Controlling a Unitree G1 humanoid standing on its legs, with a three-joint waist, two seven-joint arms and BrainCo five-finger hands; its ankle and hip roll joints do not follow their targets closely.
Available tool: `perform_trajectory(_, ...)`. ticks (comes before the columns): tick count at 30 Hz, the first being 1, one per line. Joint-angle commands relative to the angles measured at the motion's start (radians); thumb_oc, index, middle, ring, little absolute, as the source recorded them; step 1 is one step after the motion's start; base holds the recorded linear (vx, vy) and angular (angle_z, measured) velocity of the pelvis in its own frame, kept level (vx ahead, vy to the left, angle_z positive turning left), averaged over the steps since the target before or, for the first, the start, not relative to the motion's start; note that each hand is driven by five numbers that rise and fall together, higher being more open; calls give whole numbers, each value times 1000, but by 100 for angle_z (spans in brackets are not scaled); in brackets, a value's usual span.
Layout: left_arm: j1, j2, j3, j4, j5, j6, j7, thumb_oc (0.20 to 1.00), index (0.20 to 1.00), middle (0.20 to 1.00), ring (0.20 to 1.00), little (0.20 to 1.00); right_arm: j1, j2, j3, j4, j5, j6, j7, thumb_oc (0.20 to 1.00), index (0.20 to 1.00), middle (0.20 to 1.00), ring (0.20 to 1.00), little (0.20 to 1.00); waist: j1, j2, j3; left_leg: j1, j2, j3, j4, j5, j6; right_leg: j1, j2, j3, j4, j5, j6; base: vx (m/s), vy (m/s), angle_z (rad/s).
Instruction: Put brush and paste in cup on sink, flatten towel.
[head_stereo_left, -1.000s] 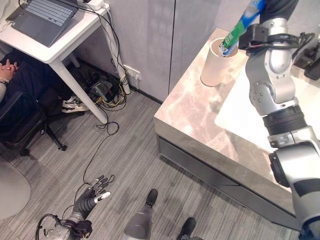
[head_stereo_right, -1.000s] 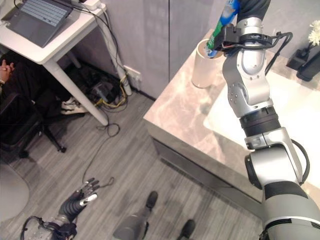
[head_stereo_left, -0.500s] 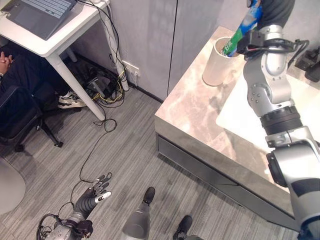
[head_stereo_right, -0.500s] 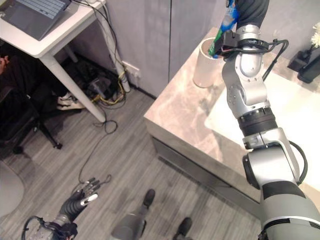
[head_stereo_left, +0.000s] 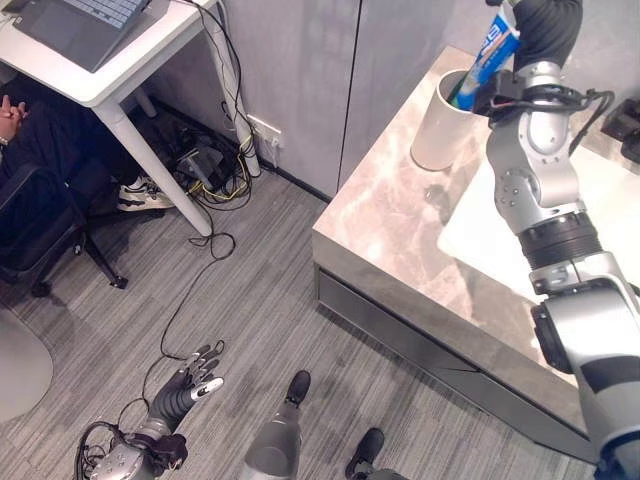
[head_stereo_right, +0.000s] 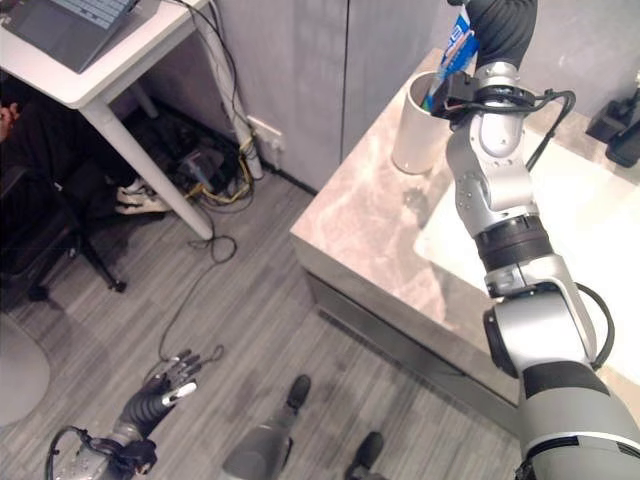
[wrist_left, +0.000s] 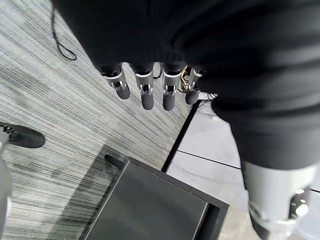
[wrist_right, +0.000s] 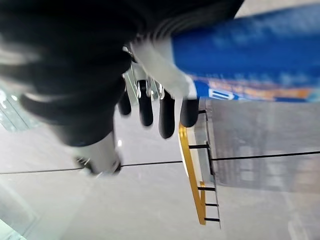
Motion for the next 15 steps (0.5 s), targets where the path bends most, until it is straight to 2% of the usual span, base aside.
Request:
perform_trajectory(1, 11, 24, -8, -16, 55, -58, 14, 1000, 1000, 1000, 1000, 1000, -81, -1, 14, -70, -109, -22, -28, 1000, 1000, 1000, 1000, 1000, 29, -16, -35, 85, 45, 61, 1, -51, -20, -29, -79, 58, 2, 166, 59, -30, -21, -9)
perform_trajectory(5, 4, 25, -12, -15, 67, -58, 15, 1000, 1000, 1000, 1000, 1000, -71, -2, 5, -106, -148, -20, -44, 1000, 1000, 1000, 1000, 1000, 30, -10, -41, 91, 46, 59, 1, -51, -23, -19, -79, 53, 2, 164, 58, -8, -11, -5)
perform_trajectory(10, -15, 23, -7, -5, 96, -67, 23, 1000, 1000, 1000, 1000, 1000, -25, -15, -51, -270, -281, -38, -103, 1000, 1000, 1000, 1000, 1000, 26, 8, -54, 111, 53, 60, 1, -54, -28, 4, -77, 47, 2, 151, 51, -5, -23, 0)
perform_trajectory(13, -31, 16, 12, 2, 147, -75, 30, 1000, 1000, 1000, 1000, 1000, 102, -95, -147, -464, -470, -38, -156, 1000, 1000, 1000, 1000, 1000, 14, 14, -59, 123, 59, 55, 1, -52, -39, 37, -74, 20, 2, 138, 44, 0, -63, 2)
perform_trajectory(15, -30, 12, 17, 5, 156, -78, 30, 1000, 1000, 1000, 1000, 1000, 147, -118, -179, -515, -525, -33, -167, 1000, 1000, 1000, 1000, 1000, 9, 15, -64, 126, 60, 49, 1, -50, -40, 45, -73, 7, 2, 134, 44, 28, -48, 31)
